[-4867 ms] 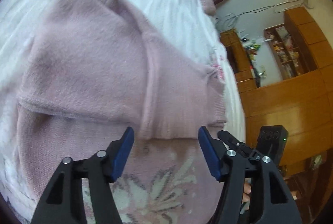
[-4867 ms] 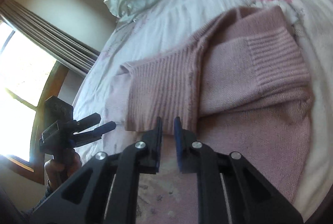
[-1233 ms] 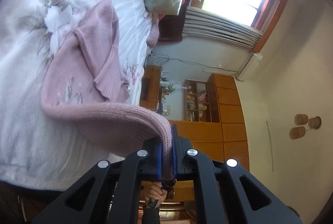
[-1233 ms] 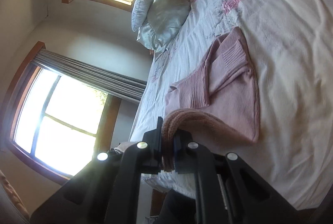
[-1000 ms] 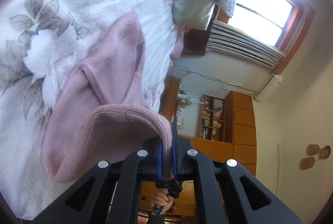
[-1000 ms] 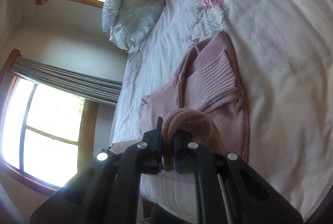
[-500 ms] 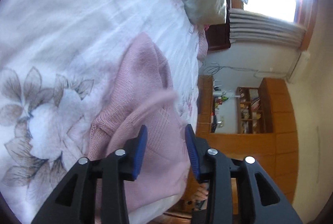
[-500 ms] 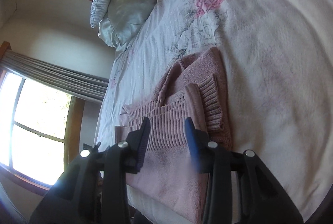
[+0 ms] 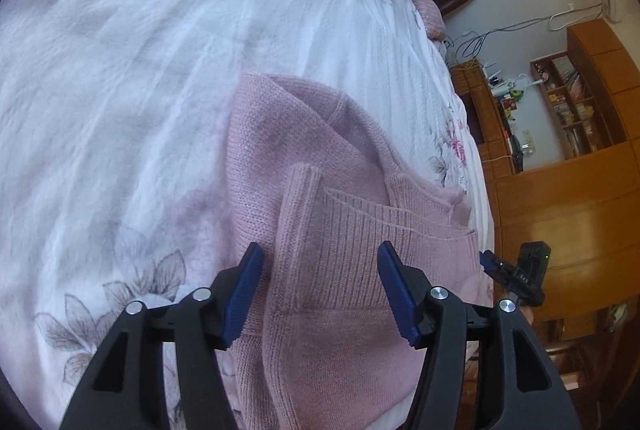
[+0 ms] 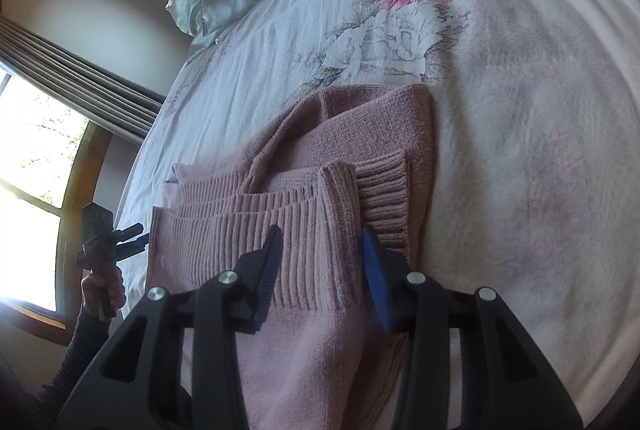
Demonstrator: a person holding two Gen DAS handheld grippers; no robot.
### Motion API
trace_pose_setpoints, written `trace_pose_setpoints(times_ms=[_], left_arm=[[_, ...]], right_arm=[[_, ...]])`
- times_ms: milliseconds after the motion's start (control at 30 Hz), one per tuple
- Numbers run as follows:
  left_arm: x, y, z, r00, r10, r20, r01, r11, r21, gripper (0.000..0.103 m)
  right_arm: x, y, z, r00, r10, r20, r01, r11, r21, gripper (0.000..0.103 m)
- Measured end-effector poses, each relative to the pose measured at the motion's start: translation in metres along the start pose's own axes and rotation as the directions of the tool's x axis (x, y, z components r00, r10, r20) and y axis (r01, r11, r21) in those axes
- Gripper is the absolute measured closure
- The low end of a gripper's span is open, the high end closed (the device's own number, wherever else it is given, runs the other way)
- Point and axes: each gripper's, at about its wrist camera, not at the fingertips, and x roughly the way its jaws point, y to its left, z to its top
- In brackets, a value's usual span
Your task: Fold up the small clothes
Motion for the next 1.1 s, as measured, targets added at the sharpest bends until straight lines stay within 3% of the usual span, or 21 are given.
trace_pose_setpoints(times_ms=[100, 167, 200, 233, 267, 300, 333, 467, 633, 700, 967, 1100], left_arm=[[0.000, 0.000, 0.000, 1.000, 0.028, -0.012, -0.027, 1.000, 0.014, 0.047], [0.001, -0.006, -0.001, 0.998, 0.064, -0.016, -0.063, 0.997, 0.051, 0.083], [0.001, -0.008, -0.003, 0.997, 0.071, -0.022, -0.069, 0.995, 0.067, 0.094], [0.000, -0.006, -0.003, 0.997, 0.078, -0.013, -0.077, 0.994, 0.081, 0.095], [-0.002, -0.010, -0.005, 0.997, 0.080, -0.008, -0.079, 0.992, 0.099, 0.095], [-0.005, -0.014, -0.007, 0.997, 0.075, 0.002, -0.075, 0.991, 0.114, 0.095], [-0.009, -0.020, -0.009, 0.998, 0.065, 0.022, -0.067, 0.990, 0.128, 0.095], [-0.034, -0.037, -0.010, 0.995, -0.010, 0.101, -0.006, 0.988, 0.154, 0.096], [-0.072, -0.056, 0.004, 0.974, -0.125, 0.188, 0.087, 0.977, 0.196, 0.097], [-0.079, -0.056, 0.015, 0.968, -0.140, 0.207, 0.102, 0.977, 0.188, 0.097], [-0.032, -0.029, 0.061, 0.978, -0.107, 0.177, 0.095, 0.993, 0.075, 0.097], [-0.024, -0.023, 0.075, 0.972, -0.142, 0.187, 0.135, 0.990, 0.050, 0.097]], right_arm=[[0.007, 0.002, 0.000, 1.000, -0.012, -0.022, 0.012, 1.000, -0.016, 0.060], [0.011, 0.003, -0.002, 0.999, -0.015, -0.032, 0.015, 1.000, -0.026, 0.060], [0.012, 0.003, -0.002, 0.999, -0.017, -0.033, 0.016, 0.999, -0.033, 0.063], [0.013, 0.004, -0.003, 0.999, -0.018, -0.033, 0.017, 0.999, -0.039, 0.068], [0.013, 0.007, -0.004, 0.999, -0.021, -0.033, 0.020, 0.999, -0.051, 0.084], [0.011, 0.010, -0.006, 0.999, -0.030, -0.021, 0.029, 0.997, -0.070, 0.092], [0.009, 0.013, -0.007, 0.999, -0.032, -0.006, 0.031, 0.997, -0.076, 0.094], [-0.016, 0.023, -0.011, 0.998, -0.005, 0.061, 0.010, 0.996, -0.085, 0.095], [-0.054, 0.038, -0.002, 0.987, 0.026, 0.156, -0.011, 0.995, -0.095, 0.095], [-0.062, 0.039, 0.007, 0.983, 0.024, 0.183, -0.008, 0.996, -0.088, 0.095], [-0.032, 0.022, 0.048, 0.983, -0.035, 0.178, 0.036, 0.999, -0.005, 0.095], [-0.019, 0.018, 0.059, 0.983, -0.061, 0.174, 0.061, 0.998, 0.006, 0.095]])
